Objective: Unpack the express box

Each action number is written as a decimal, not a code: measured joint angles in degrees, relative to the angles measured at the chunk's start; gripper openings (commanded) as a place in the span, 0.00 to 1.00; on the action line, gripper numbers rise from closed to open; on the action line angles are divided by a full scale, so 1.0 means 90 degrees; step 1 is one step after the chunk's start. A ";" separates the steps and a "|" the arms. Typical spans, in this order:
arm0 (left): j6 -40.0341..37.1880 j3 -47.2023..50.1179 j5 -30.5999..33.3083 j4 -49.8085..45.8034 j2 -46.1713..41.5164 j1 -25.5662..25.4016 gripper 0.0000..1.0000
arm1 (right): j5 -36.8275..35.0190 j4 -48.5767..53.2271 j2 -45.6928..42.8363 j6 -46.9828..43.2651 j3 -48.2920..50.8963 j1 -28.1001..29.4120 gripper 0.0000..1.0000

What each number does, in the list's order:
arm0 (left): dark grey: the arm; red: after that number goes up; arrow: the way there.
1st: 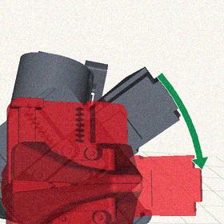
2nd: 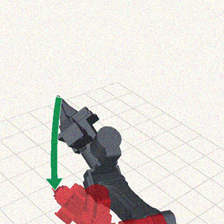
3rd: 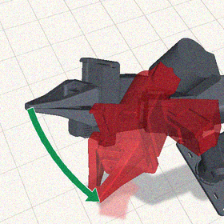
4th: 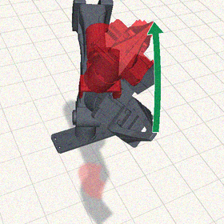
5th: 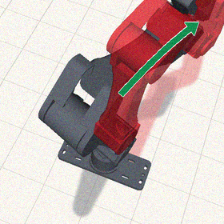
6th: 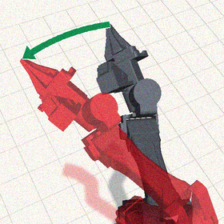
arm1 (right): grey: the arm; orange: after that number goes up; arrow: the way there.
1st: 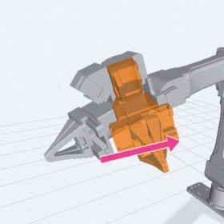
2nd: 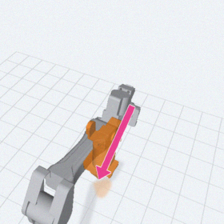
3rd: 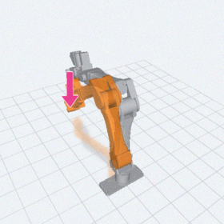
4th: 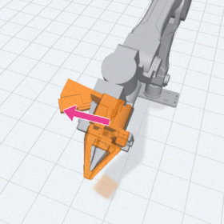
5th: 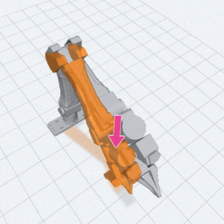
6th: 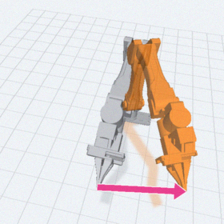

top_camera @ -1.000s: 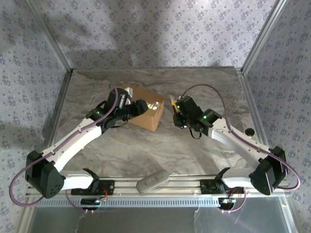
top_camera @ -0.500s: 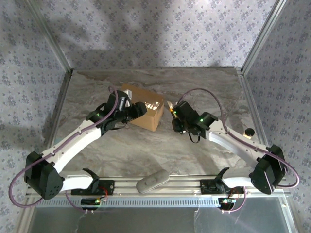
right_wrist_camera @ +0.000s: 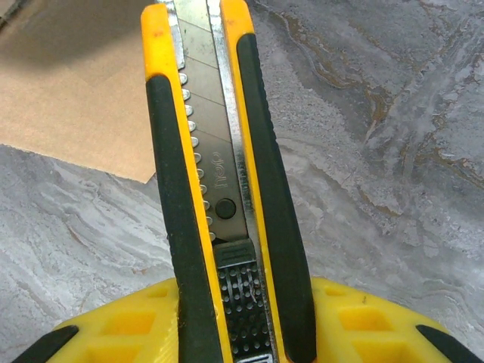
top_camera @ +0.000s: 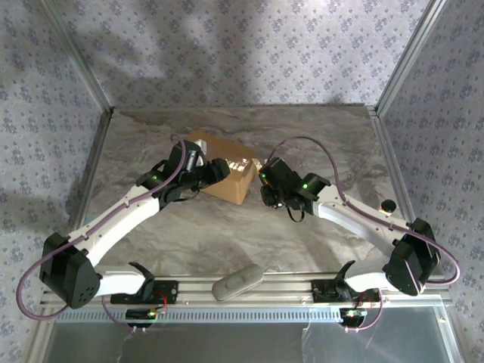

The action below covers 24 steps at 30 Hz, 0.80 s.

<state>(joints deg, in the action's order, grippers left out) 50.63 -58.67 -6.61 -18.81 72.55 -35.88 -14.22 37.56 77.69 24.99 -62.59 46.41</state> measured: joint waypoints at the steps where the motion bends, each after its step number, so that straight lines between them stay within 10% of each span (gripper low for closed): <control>1: 0.0000 0.0000 0.0000 0.0015 0.0000 0.0000 0.57 | -0.0015 0.0000 0.0012 -0.0002 -0.0007 0.0002 0.00; 24: 0.0002 0.0002 0.0000 0.0109 0.0000 0.0000 0.57 | -0.0189 0.0095 0.0274 -0.0027 -0.0165 0.0078 0.00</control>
<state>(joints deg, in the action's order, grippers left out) 50.65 -58.65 -6.61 -17.82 72.55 -35.88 -15.92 38.41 80.16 24.75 -64.07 47.11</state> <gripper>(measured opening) 0.567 0.363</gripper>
